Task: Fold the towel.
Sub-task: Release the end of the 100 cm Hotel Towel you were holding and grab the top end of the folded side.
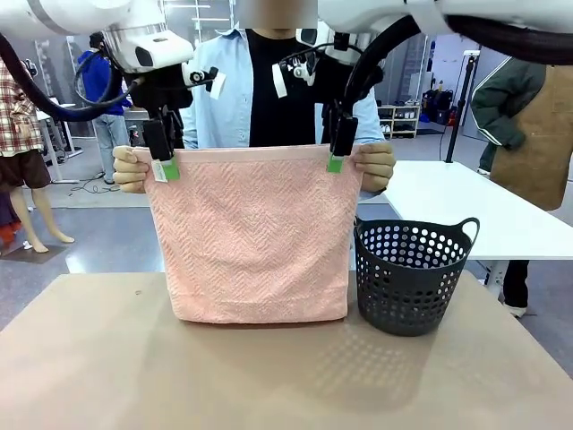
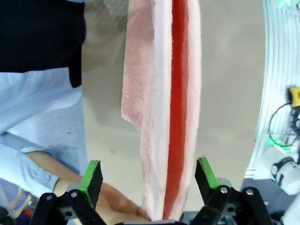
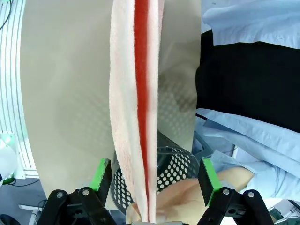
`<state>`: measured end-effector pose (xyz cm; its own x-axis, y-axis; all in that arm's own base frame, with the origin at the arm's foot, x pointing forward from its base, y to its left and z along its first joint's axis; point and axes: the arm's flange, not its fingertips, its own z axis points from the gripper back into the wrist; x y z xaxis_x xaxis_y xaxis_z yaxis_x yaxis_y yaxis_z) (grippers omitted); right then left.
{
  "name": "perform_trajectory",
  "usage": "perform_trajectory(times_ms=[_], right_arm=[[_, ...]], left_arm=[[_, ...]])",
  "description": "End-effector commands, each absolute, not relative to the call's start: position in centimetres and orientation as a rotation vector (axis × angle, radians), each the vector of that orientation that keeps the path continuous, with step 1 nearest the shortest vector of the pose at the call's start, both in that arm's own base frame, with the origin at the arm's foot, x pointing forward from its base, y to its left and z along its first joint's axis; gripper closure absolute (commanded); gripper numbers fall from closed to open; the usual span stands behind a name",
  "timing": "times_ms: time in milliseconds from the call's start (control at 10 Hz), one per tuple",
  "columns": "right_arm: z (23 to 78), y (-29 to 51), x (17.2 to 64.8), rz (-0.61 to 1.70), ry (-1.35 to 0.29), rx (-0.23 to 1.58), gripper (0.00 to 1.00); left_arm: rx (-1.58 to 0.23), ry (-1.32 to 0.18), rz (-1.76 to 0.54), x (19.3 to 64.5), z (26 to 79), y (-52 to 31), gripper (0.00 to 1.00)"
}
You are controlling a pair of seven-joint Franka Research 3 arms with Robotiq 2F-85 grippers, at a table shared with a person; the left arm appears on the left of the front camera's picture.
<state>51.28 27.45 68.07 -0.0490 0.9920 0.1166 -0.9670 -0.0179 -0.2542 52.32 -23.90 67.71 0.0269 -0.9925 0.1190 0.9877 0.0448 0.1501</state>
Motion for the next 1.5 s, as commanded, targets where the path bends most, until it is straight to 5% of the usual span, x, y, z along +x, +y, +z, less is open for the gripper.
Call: perform_trajectory(times_ms=[0,100,200,300,500,600,800,1400], right_arm=[[67.6,27.6,51.5,1.598,-0.292,-0.052,0.24],[67.4,27.7,51.7,1.6,-0.291,-0.056,0.63],[67.1,27.7,51.8,1.6,-0.282,-0.053,0.84],[67.1,27.6,51.9,1.598,-0.283,-0.05,1.0],[67.3,27.6,51.8,1.594,-0.288,-0.05,1.0],[67.2,27.7,51.8,1.591,-0.284,-0.047,1.0],[67.3,27.6,51.8,1.575,-0.285,-0.043,1.0],[67.1,27.7,51.8,1.59,-0.285,-0.069,0.99]], left_arm=[[-0.001,-0.189,-1.496,52.4,67.8,-24.5,0.05],[0.005,-0.193,-1.493,52.5,67.6,-24.6,0.55],[0.006,-0.199,-1.495,52.3,67.6,-24.7,0.59],[0.003,-0.194,-1.495,52.2,67.5,-24.7,1.0],[0.005,-0.184,-1.491,52.0,67.2,-24.7,1.0],[0.002,-0.182,-1.489,51.9,67.2,-24.7,0.86],[0.004,-0.192,-1.492,51.9,67.3,-24.7,1.0],[0.017,-0.201,-1.506,52.2,67.2,-24.8,1.0]])
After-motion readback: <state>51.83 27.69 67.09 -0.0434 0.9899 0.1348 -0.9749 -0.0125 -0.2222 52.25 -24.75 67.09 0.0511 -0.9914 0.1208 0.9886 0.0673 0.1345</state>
